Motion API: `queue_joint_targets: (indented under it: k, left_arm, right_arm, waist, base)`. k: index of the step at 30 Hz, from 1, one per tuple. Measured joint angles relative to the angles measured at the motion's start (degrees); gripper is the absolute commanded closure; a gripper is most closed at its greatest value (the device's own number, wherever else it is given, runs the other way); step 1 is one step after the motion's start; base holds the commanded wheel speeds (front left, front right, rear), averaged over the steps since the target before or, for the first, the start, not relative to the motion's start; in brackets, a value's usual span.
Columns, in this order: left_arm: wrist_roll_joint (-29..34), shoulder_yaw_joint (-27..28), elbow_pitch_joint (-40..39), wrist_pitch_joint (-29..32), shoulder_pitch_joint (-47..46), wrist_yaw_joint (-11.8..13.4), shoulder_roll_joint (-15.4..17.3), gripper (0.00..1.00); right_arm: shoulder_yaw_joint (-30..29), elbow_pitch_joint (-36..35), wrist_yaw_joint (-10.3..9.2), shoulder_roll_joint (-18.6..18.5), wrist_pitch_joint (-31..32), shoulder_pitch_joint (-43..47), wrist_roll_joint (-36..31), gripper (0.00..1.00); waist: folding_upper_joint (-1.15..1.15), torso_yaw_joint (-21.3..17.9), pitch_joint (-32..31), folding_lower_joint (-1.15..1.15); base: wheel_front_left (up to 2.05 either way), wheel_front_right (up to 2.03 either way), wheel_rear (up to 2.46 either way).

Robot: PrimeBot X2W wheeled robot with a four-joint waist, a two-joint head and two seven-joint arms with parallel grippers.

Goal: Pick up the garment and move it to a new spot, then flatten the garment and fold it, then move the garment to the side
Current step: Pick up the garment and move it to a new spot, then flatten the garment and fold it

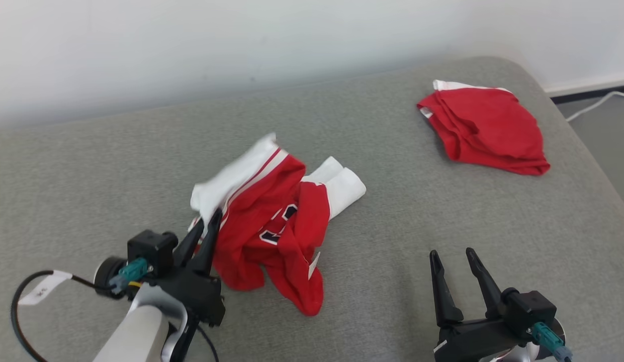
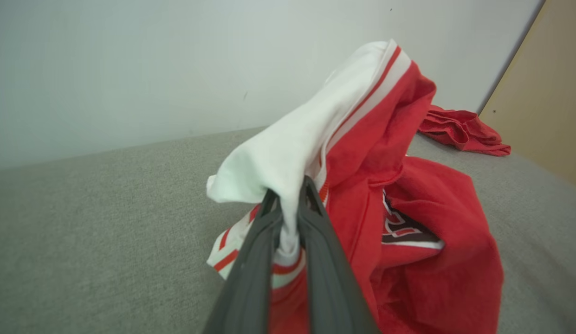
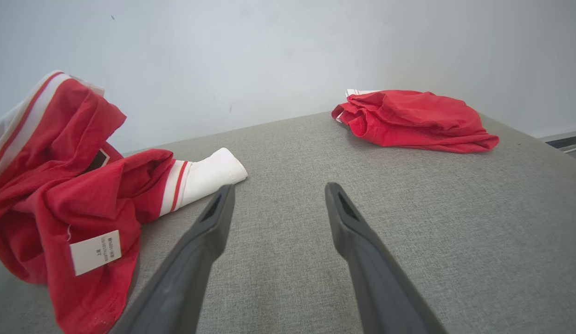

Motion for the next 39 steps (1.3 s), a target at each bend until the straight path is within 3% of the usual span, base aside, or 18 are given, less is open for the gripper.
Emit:
queue_joint_targets:
  k: [3, 4, 5, 6, 12, 24, 39]
  left_arm:
    - [-0.4, 0.1, 2.7, -1.1, 0.9, -0.1, -0.2, 1.00]
    - [-0.3, 0.0, 3.3, -1.5, 1.0, -0.3, -0.2, 0.70]
    - [-0.3, -0.2, 4.1, -1.8, 1.2, -0.3, -0.4, 0.15]
    - [0.0, -0.6, 4.9, -2.2, 1.3, -0.4, -0.5, 0.00]
    - [0.6, -0.5, 4.9, -3.7, 1.9, -0.4, -1.3, 0.00]
    - [1.7, 2.1, -5.7, -4.0, 13.5, 1.8, -1.8, 0.00]
    - [3.5, 0.9, 0.8, -4.0, 10.8, 1.7, -3.0, 0.00]
  right_arm:
    - [0.2, 0.3, 0.00, 0.0, 0.0, 0.3, -0.1, 0.00]
    - [0.2, 0.3, 0.00, 0.0, 0.0, 0.4, -0.2, 0.00]
    - [0.2, 0.4, 0.00, 0.0, 0.0, 0.4, -0.2, 0.00]
    - [0.3, 0.5, 0.00, -0.1, 0.0, 0.4, -0.2, 0.00]
    - [0.1, 0.6, 0.00, -0.2, 0.0, 1.0, -0.2, 0.00]
    - [-0.7, 0.4, 0.00, -0.3, 0.0, 2.6, -0.2, 0.00]
    - [0.0, 0.3, 0.00, -0.3, 0.0, 1.6, 0.0, 0.00]
  waist:
    - [0.00, 1.3, -0.4, 0.00]
    - [0.00, 1.7, -0.6, 0.00]
    - [0.00, 2.1, -0.8, 0.00]
    - [0.00, 2.5, -1.0, 0.00]
    - [0.00, 4.8, -2.5, 0.00]
    - [-0.01, 7.2, -5.5, -0.01]
    - [0.00, 2.2, -3.1, 0.00]
  base:
    - [0.00, 0.00, 0.00]
    - [0.00, 0.00, 0.00]
    - [0.00, 0.00, 0.00]
    - [0.00, 0.00, 0.00]
    - [0.00, 0.00, 0.00]
    - [0.00, 0.00, 0.00]
    - [0.00, 0.00, 0.00]
